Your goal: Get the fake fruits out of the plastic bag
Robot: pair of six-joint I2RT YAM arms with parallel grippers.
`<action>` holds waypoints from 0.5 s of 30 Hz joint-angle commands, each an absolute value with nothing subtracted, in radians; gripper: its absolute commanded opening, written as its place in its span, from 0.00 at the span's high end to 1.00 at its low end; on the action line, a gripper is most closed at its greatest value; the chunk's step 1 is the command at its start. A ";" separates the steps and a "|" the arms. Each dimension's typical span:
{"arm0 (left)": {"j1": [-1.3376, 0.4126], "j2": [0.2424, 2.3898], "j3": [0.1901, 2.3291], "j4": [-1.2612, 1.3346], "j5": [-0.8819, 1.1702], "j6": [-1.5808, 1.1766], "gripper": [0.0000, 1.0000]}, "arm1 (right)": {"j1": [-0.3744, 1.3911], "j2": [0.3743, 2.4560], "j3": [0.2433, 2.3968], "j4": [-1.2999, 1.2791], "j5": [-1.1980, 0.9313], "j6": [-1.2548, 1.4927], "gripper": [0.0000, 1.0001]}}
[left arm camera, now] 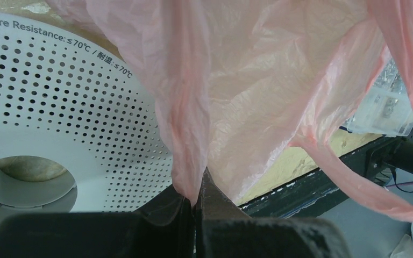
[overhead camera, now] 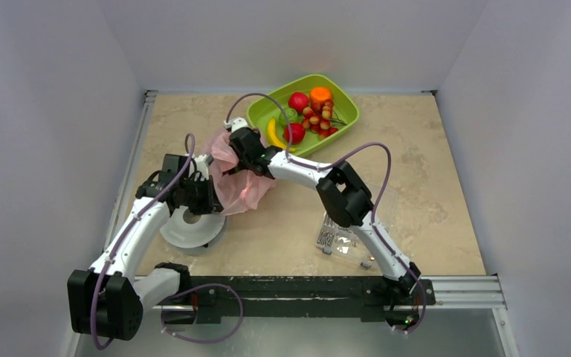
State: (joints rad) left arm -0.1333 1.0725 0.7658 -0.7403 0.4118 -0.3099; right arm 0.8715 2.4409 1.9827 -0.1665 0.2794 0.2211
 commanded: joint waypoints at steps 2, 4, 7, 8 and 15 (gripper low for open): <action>-0.138 1.060 0.789 -0.718 0.412 -0.293 1.00 | 0.875 2.421 2.034 -0.258 0.297 0.228 0.16; -0.138 1.062 0.789 -0.716 0.410 -0.293 1.00 | 0.876 2.432 2.042 -0.237 0.257 0.226 0.23; -0.137 1.066 0.789 -0.718 0.405 -0.294 1.00 | 0.876 2.457 2.097 -0.248 0.229 0.226 0.43; -0.138 1.066 0.789 -0.719 0.405 -0.295 1.00 | 0.876 2.458 2.103 -0.243 0.218 0.227 0.50; -0.140 1.055 0.799 -0.727 0.405 -0.290 1.00 | 0.876 2.387 2.065 -0.160 0.172 0.218 0.86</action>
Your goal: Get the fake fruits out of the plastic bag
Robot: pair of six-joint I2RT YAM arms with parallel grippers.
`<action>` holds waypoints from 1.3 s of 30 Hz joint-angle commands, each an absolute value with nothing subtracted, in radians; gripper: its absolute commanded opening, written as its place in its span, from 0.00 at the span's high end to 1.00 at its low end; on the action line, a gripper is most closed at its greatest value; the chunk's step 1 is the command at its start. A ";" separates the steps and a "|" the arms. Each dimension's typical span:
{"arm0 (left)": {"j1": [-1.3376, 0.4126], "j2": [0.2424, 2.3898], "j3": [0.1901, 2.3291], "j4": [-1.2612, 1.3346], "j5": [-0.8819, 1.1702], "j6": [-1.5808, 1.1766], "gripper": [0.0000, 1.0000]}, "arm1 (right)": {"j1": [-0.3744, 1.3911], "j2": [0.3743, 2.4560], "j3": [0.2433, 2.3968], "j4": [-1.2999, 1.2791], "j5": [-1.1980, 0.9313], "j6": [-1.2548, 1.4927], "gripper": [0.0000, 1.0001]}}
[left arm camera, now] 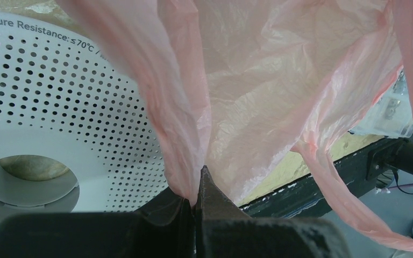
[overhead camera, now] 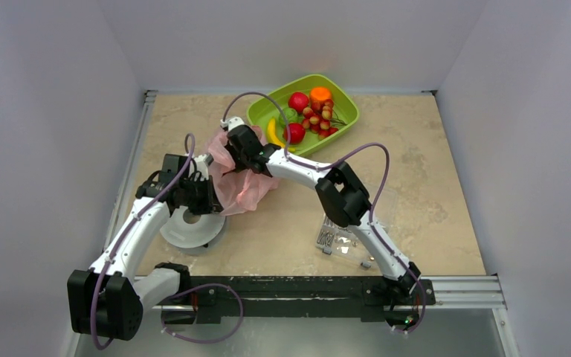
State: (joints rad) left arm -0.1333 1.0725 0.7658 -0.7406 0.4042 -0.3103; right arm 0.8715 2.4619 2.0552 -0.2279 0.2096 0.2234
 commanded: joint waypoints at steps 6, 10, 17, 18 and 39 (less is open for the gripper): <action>-0.140 1.028 0.805 -0.726 0.410 -0.281 1.00 | 0.875 2.302 2.021 -0.112 0.134 0.214 1.00; -0.138 0.971 0.805 -0.720 0.408 -0.272 0.75 | 0.874 2.255 1.996 -0.094 0.109 0.222 1.00; -0.138 0.715 0.822 -0.701 0.259 -0.320 0.40 | 0.874 2.143 1.912 -0.079 0.051 0.262 1.00; -0.137 0.679 0.837 -0.697 0.221 -0.329 0.39 | 0.874 2.125 1.900 -0.080 0.042 0.269 1.00; -0.138 0.966 1.052 -0.390 0.016 -0.115 0.26 | 0.866 1.993 1.760 -0.086 -0.147 0.274 1.00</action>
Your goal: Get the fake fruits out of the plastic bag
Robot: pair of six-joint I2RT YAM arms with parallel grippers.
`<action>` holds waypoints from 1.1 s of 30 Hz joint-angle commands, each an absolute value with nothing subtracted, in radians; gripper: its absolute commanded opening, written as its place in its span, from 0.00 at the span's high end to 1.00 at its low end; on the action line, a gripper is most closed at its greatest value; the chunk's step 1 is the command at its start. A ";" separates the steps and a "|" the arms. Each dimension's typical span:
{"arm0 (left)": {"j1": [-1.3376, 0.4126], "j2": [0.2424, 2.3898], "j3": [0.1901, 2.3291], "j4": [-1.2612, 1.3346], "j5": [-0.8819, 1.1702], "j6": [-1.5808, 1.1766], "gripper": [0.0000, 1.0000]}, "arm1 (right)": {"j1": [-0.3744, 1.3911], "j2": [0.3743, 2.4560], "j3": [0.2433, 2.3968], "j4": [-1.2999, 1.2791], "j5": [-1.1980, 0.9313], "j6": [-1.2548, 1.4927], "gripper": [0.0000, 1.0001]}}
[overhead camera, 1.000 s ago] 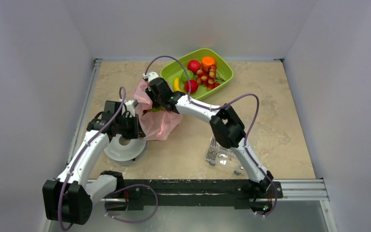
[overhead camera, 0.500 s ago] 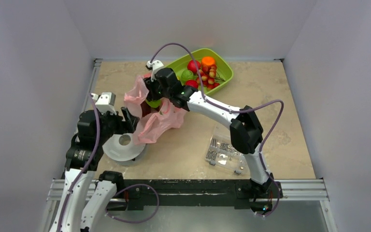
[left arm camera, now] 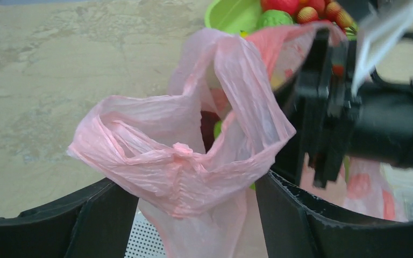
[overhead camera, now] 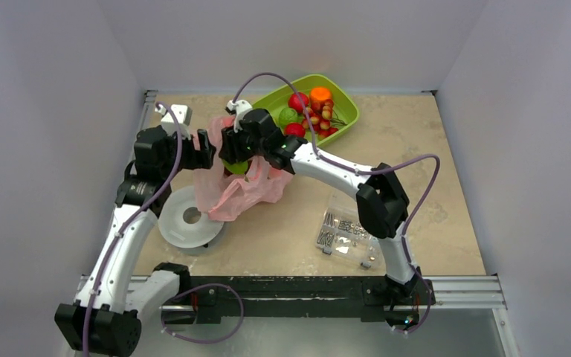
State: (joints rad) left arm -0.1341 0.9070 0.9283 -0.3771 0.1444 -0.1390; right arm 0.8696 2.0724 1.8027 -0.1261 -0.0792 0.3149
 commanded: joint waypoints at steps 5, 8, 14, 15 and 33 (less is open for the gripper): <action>-0.138 0.966 1.034 -0.340 0.019 -0.151 0.10 | 0.864 1.950 1.654 -0.033 -0.272 0.168 1.00; -0.138 0.957 1.009 -0.304 0.026 -0.146 0.08 | 0.862 1.889 1.544 0.054 -0.378 0.122 1.00; -0.138 0.930 0.949 -0.241 0.073 -0.100 0.12 | 0.837 1.766 1.433 0.265 -0.646 0.231 1.00; -0.138 0.926 0.939 -0.238 0.076 -0.091 0.11 | 0.835 1.748 1.431 0.283 -0.661 0.249 1.00; -0.150 0.881 0.854 -0.234 0.122 -0.104 0.09 | 0.704 1.724 1.581 0.268 -0.002 0.482 1.00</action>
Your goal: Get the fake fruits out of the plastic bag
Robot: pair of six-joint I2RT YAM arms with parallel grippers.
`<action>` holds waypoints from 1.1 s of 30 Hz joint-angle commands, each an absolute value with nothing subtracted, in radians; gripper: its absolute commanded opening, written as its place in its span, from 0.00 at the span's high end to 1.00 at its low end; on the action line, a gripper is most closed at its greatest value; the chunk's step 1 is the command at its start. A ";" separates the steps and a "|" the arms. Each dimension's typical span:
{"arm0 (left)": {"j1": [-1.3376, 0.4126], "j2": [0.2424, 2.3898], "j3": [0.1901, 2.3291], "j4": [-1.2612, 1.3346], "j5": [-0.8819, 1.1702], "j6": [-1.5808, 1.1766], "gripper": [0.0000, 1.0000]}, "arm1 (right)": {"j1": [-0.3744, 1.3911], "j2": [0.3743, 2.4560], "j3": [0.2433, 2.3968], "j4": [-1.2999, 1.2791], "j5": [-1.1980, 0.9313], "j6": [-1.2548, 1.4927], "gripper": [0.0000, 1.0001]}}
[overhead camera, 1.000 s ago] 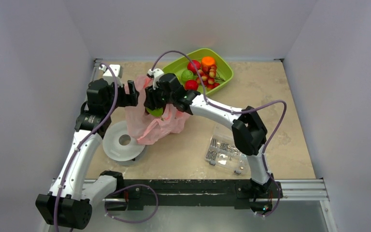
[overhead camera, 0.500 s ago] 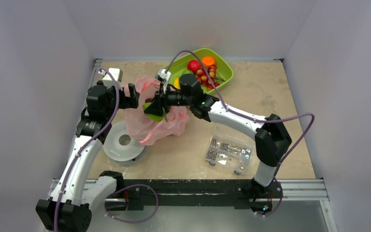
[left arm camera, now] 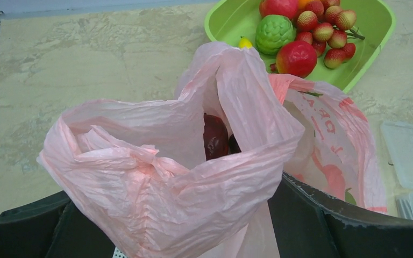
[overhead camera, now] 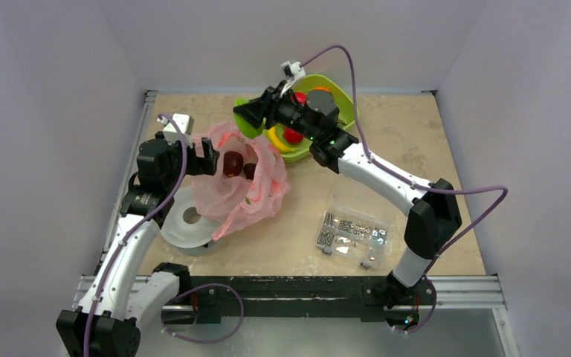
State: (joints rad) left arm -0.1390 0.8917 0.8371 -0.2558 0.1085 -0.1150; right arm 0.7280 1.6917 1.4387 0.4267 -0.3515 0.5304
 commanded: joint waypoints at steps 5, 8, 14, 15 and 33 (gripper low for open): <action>-0.156 0.876 0.857 -0.236 0.144 -0.099 0.09 | 0.659 1.866 1.661 0.183 0.175 0.388 1.00; -0.159 0.881 0.861 -0.241 0.152 -0.095 0.09 | 0.618 1.960 1.723 0.128 0.203 0.405 1.00; -0.172 0.887 0.871 -0.261 0.159 -0.078 0.10 | 0.559 2.140 1.858 0.054 0.195 0.341 0.97; -0.174 0.887 0.871 -0.259 0.161 -0.080 0.10 | 0.554 2.179 1.898 0.027 0.193 0.330 0.93; -0.181 0.896 0.873 -0.258 0.187 -0.098 0.07 | 0.569 2.011 1.907 -0.334 0.213 0.239 0.16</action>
